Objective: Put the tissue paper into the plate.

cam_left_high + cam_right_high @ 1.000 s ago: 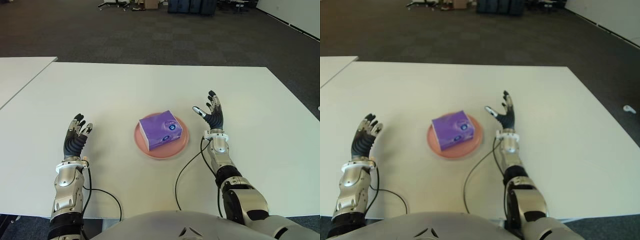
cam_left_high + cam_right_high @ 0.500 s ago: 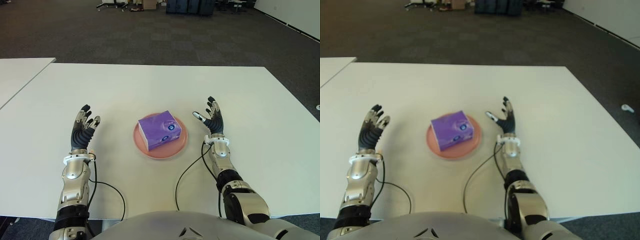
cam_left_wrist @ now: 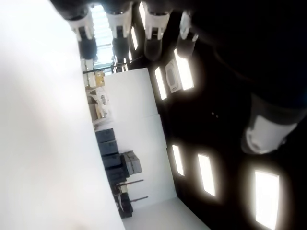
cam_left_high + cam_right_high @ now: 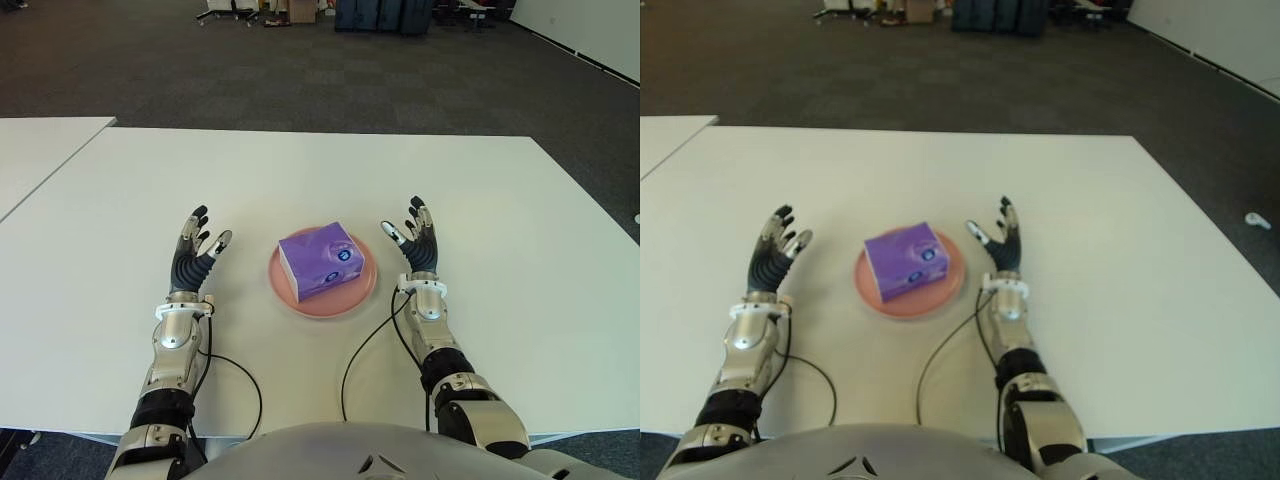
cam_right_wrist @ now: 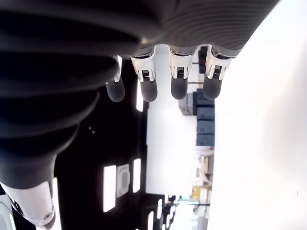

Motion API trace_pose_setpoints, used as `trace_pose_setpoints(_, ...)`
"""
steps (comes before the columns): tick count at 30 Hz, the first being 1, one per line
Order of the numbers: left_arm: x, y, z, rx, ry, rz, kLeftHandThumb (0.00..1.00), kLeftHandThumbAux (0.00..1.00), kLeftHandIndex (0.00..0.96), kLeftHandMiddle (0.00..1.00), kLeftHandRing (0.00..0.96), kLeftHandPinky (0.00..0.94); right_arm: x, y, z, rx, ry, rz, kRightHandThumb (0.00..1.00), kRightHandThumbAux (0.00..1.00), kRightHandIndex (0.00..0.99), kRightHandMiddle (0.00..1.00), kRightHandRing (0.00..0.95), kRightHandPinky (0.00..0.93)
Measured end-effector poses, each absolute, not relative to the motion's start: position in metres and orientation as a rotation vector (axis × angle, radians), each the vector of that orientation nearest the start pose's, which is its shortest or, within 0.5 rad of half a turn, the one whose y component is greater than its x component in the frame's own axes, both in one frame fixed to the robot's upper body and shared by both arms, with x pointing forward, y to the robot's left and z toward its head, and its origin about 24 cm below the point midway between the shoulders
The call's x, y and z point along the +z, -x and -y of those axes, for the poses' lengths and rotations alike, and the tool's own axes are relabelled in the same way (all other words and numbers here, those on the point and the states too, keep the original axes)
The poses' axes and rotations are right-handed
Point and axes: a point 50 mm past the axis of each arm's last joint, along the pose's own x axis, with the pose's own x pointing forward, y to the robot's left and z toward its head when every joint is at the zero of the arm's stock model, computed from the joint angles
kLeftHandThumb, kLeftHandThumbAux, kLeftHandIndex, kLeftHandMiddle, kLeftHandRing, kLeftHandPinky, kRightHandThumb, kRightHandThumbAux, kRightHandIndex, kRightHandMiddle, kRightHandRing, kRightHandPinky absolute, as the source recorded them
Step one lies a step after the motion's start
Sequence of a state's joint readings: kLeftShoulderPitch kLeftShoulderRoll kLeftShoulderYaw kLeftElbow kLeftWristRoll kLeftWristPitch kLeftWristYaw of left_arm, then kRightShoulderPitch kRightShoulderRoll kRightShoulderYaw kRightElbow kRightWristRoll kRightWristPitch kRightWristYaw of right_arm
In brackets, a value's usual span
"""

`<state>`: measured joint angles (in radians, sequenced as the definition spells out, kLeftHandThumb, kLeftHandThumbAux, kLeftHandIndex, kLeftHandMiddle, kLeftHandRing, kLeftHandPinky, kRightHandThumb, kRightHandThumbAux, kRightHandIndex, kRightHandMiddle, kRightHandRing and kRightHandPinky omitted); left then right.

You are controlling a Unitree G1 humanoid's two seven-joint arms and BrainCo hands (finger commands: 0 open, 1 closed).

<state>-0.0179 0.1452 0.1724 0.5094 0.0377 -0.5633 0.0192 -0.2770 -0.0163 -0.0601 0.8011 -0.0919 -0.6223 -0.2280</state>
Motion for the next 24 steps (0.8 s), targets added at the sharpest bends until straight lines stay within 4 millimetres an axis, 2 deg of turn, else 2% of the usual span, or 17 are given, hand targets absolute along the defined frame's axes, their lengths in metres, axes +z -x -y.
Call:
trace_pose_setpoints(11,-0.005,-0.24,-0.204,0.107,-0.155,0.082,0.0,0.566,0.0,0.0,0.0,0.0,-0.01,-0.27,0.154,-0.181,0.064,0.041,0.137,0.646,0.0,0.0,0.005,0.048)
trace_pose_setpoints(24,-0.008,-0.238,-0.199,0.081,-0.157,0.07,0.0,0.517,0.0,0.0,0.0,0.0,-0.01,-0.26,0.151,-0.173,0.046,0.032,0.14,0.652,0.0,0.012,0.017,0.05)
